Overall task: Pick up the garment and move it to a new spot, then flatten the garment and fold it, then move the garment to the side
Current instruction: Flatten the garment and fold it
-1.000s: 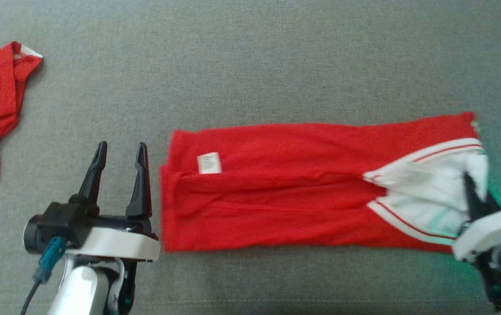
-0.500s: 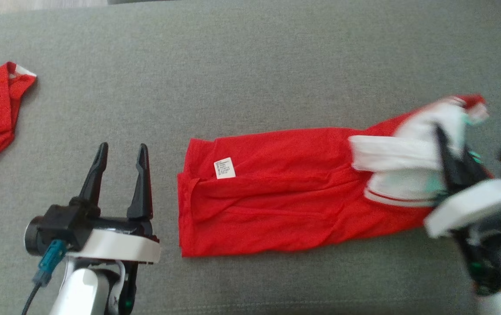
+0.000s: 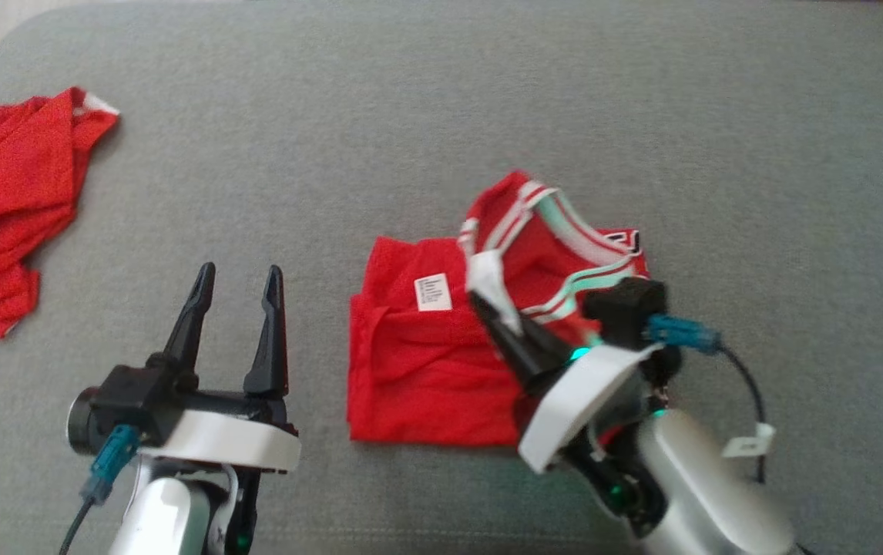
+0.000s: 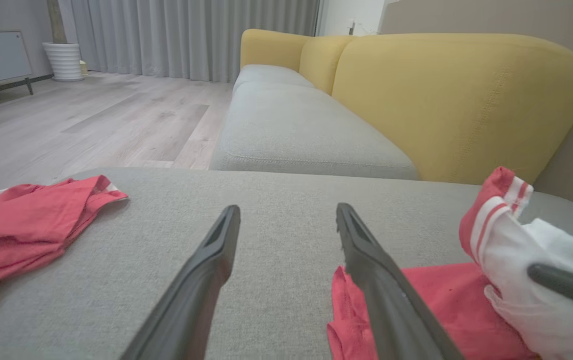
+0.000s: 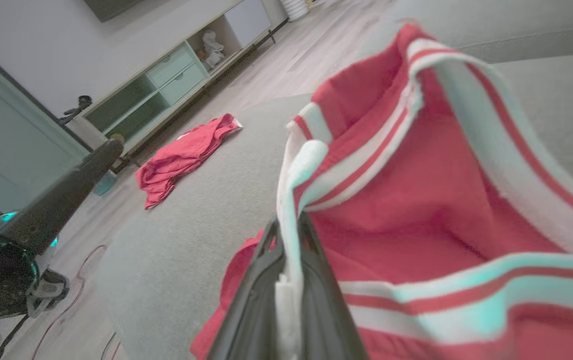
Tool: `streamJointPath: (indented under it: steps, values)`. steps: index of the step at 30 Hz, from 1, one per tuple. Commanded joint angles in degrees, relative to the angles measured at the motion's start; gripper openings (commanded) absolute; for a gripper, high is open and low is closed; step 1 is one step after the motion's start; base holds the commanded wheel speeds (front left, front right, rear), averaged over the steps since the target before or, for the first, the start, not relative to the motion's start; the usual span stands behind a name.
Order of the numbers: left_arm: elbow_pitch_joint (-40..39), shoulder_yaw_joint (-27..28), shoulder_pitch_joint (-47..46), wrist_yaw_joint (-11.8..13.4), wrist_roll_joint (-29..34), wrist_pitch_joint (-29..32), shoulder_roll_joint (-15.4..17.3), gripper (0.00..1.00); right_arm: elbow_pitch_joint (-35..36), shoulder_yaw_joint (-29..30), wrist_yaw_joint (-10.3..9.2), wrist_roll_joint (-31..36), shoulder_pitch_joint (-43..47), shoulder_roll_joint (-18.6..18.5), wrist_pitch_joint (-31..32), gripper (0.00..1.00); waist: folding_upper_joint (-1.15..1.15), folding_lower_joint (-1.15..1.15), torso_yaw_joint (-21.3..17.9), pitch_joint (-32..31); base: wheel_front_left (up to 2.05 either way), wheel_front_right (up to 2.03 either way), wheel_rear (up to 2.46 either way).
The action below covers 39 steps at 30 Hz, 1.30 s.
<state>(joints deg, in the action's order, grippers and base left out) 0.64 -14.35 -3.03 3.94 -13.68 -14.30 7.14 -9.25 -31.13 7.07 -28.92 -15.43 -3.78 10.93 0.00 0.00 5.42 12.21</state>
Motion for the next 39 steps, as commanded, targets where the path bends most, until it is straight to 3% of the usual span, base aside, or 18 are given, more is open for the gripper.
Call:
streamJointPath:
  steps: [1, 8, 9, 10, 11, 17, 21, 29, 39]
  values:
    - [-1.53, 1.68, -2.12, -0.16, 0.45, -0.7, 0.32, 1.0, 1.11, -2.05, 0.42, -1.22, -2.61, 0.88, -1.33, 0.0, 0.0, 0.0, 0.97, 0.57, 0.0, 0.0, 0.0]
    - [-1.41, 2.11, -2.31, -0.51, 0.82, -0.7, -0.21, 1.0, -8.26, -10.95, 0.42, -7.67, -7.76, 0.9, -6.78, 0.0, 0.0, 0.0, 2.35, 1.54, 0.0, 0.0, 0.0]
    - [-1.35, 2.16, -2.3, -0.56, 0.87, -0.7, -0.28, 1.0, -9.2, -11.86, 0.42, -8.22, -8.41, 0.9, -7.48, 0.35, 0.0, 0.0, 2.37, 1.6, 0.0, 0.0, 0.0]
    - [-1.31, 2.23, -2.31, -0.59, 0.92, -0.7, -0.36, 1.0, -9.87, -12.72, 0.42, -8.61, -9.08, 0.9, -8.35, 0.83, 0.0, 0.0, 2.35, 1.68, 0.0, 0.0, 0.0]
    - [-1.26, 2.32, -2.3, -0.59, 0.99, -0.7, -0.42, 1.0, -10.24, -13.39, 0.42, -9.4, -9.56, 0.9, -9.4, 1.0, 0.0, 0.0, 2.29, 1.72, 0.0, 0.0, 0.0]
    - [-1.16, 3.04, -2.18, -0.6, 1.45, -0.7, -0.62, 1.0, -9.38, -15.92, 0.42, -11.97, -12.41, 0.9, -15.75, 1.0, 0.0, 0.0, 1.07, 1.54, 0.0, 0.0, 0.0]
    - [-1.04, 3.4, -1.84, -0.68, 1.75, -0.7, -0.61, 1.0, -7.26, -13.97, 0.42, -11.59, -12.79, 0.9, -19.03, 1.0, 0.0, 0.0, -0.1, 0.92, 0.0, 0.0, 0.0]
    - [-0.8, 4.04, -0.61, -0.64, 2.06, -0.7, -0.29, 1.0, -3.08, 4.5, 0.42, -0.87, -6.67, -1.39, -21.29, 1.0, 0.0, 0.0, -2.17, -1.23, 0.0, 0.0, 0.0]
    - [-0.44, 4.21, 0.63, -0.68, 2.14, -0.65, 0.95, 1.0, 7.48, 23.05, 0.42, 13.28, 6.49, -4.57, -15.77, 1.0, 0.0, 0.0, -3.37, -2.95, 0.0, 0.0, 0.0]
